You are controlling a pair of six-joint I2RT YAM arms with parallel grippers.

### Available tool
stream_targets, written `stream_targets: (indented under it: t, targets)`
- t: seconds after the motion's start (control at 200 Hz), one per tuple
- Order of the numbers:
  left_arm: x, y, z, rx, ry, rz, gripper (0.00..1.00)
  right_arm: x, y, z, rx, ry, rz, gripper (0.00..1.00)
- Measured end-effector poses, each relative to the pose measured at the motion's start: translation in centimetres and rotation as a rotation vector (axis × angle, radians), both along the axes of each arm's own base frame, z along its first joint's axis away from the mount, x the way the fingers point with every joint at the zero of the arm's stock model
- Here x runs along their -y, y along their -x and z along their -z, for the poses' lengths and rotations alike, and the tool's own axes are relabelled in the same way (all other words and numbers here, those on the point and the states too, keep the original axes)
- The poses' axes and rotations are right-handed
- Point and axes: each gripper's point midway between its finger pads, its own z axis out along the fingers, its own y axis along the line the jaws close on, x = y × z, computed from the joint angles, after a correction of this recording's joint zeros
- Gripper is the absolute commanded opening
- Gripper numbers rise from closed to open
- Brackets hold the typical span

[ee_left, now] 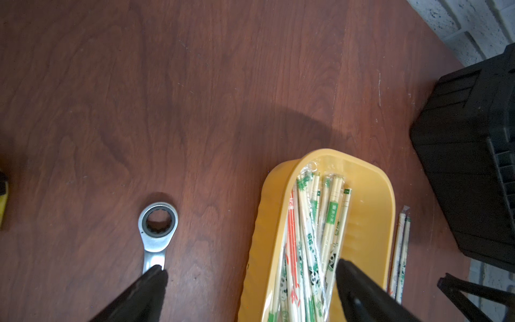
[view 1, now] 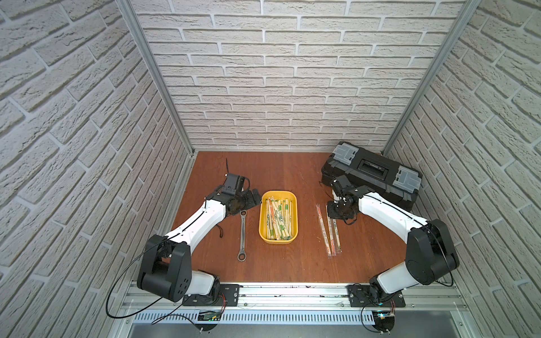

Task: Take the paired disposable chopsticks out of the storage box
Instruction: Place the paired disposable chopsticks at the center of the board, then pick up the paired disposable chopsticks from the storage box.

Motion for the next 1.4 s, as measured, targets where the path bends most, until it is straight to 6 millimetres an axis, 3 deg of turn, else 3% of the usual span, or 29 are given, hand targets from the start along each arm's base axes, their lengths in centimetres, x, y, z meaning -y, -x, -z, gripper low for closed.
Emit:
stream_targets:
  t: [0.135, 0.23, 0.395, 0.585, 0.945, 1.185, 1.4]
  targets:
    - [-1.4, -0.2, 0.5, -0.013, 0.002, -0.044, 0.98, -4.9, -1.5, -3.3, 0.075, -0.052, -0.106, 0.31]
    - [-2.2, -0.3, 0.8, -0.023, 0.002, -0.069, 0.98, -8.7, -2.1, -4.3, 0.097, -0.084, -0.182, 0.31]
    - [-3.0, -0.3, 1.1, -0.032, 0.005, -0.092, 0.98, -14.0, -2.2, -2.9, 0.054, -0.104, -0.284, 0.34]
    - [-3.5, -0.2, 1.4, -0.042, 0.01, -0.104, 0.98, -17.9, -1.8, -0.3, -0.006, -0.099, -0.356, 0.36]
    - [-3.9, 0.0, 1.8, -0.055, 0.016, -0.114, 0.98, -20.8, -2.3, 3.2, -0.067, -0.083, -0.397, 0.36]
    - [-3.9, 0.2, 1.9, -0.059, 0.02, -0.111, 0.98, -21.1, -2.6, 4.8, -0.097, -0.063, -0.397, 0.35]
    - [-3.9, 0.4, 2.1, -0.062, 0.021, -0.111, 0.98, -21.2, -2.7, 4.9, -0.099, -0.059, -0.402, 0.29]
